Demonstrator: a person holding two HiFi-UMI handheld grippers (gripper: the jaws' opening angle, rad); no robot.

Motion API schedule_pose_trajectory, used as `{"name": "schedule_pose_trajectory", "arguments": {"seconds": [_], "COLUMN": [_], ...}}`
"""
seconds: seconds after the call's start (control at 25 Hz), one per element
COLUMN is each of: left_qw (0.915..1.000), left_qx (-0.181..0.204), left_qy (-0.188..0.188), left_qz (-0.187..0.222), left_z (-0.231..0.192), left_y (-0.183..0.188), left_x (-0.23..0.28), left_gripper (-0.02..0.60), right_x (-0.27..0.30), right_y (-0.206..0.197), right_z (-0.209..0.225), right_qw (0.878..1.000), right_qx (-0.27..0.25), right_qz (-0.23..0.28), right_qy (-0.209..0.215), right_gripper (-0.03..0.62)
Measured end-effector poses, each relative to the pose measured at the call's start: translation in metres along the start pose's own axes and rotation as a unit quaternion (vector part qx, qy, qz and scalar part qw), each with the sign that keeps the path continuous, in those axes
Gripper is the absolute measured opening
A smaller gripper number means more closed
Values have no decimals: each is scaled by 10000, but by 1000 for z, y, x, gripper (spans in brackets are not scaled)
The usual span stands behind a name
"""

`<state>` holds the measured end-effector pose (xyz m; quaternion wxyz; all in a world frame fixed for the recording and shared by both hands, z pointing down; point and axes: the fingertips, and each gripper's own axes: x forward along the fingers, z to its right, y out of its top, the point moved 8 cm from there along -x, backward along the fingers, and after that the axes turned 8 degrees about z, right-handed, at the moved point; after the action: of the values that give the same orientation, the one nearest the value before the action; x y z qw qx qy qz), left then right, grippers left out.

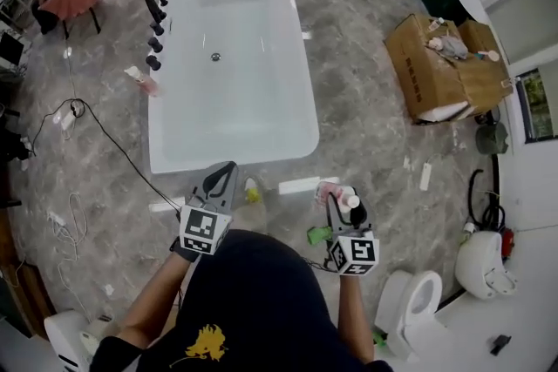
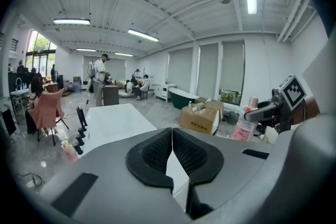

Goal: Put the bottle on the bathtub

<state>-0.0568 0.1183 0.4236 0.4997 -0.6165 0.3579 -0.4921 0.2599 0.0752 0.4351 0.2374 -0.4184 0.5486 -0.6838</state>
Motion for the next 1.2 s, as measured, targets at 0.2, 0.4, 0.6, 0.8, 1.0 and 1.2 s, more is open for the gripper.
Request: {"name": "schedule_pose_trajectory", "arguments": {"seconds": [0.2, 0.4, 0.6, 0.8, 1.0, 1.2], "left_qw": [10000, 9994, 9988, 9953, 9944, 9948], "left_qx": [-27, -314, -399, -721, -803, -723], "left_qy": [-16, 153, 287, 611, 675, 721], "left_qz": [52, -8, 62, 202, 135, -3], "left_z": [-37, -62, -78, -85, -79, -70], "left_y": [-8, -35, -57, -65, -64, -61], "left_x": [27, 25, 33, 44, 58, 75], "left_gripper": [20, 20, 20, 19, 20, 20], "right_x": [63, 119, 171, 217, 266, 310], "right_y": [5, -2, -25, -46, -62, -79], "right_z": [11, 18, 27, 39, 59, 85], "right_qw": [9978, 9902, 9687, 9409, 9271, 9410], "right_qx": [-386, -741, -1306, -1797, -1712, -890], "right_qz": [-441, -1002, -1854, -2510, -3121, -3221], "right_qy": [295, 629, 1011, 1394, 1176, 533], "right_gripper": [232, 230, 226, 221, 219, 218]}}
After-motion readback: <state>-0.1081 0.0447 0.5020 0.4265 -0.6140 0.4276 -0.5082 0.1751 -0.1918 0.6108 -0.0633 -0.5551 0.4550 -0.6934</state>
